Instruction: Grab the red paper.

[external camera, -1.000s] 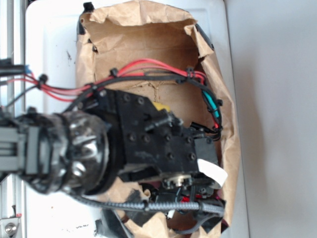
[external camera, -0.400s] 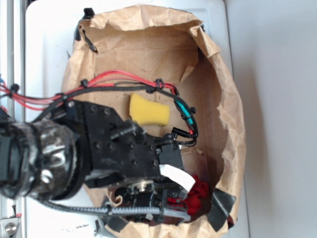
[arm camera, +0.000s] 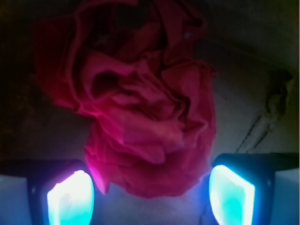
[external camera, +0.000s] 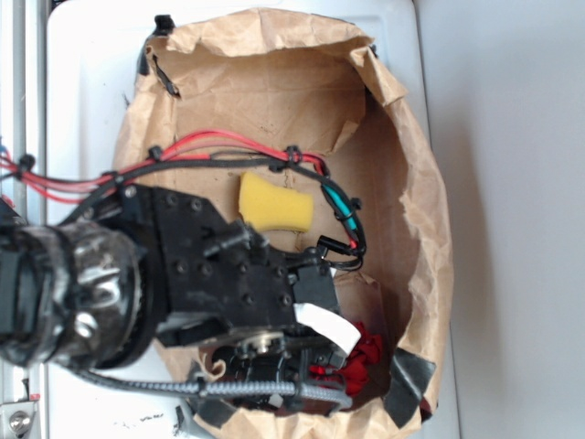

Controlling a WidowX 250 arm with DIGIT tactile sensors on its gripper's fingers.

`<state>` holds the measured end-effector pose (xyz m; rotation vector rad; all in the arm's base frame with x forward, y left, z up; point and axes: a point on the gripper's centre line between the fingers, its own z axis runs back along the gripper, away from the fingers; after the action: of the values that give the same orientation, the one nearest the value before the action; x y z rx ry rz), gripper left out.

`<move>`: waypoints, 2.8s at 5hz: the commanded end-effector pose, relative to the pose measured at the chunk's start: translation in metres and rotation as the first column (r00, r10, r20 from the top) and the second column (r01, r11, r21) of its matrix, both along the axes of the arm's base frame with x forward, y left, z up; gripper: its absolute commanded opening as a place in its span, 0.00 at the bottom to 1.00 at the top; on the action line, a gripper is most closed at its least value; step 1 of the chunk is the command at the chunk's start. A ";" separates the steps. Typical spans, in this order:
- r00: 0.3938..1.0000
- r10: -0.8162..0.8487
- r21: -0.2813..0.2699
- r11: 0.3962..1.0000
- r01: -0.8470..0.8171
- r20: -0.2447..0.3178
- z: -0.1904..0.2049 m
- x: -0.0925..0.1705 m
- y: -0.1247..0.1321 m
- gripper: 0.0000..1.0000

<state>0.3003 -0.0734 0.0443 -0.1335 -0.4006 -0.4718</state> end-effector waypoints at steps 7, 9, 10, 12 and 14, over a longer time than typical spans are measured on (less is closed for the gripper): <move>0.997 0.005 -0.020 1.000 -0.004 0.075 0.034 0.005 -0.015 1.00; 0.997 0.005 -0.020 1.000 -0.004 0.075 0.034 0.005 -0.015 1.00; 0.997 0.005 -0.020 1.000 -0.004 0.075 0.034 0.005 -0.015 1.00; 0.996 0.021 -0.018 1.000 -0.019 0.088 0.029 0.016 -0.021 1.00; 0.991 0.012 -0.050 0.999 -0.006 0.132 0.023 0.030 -0.027 1.00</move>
<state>0.3202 -0.0929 0.0493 -0.1534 -0.4835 -0.4481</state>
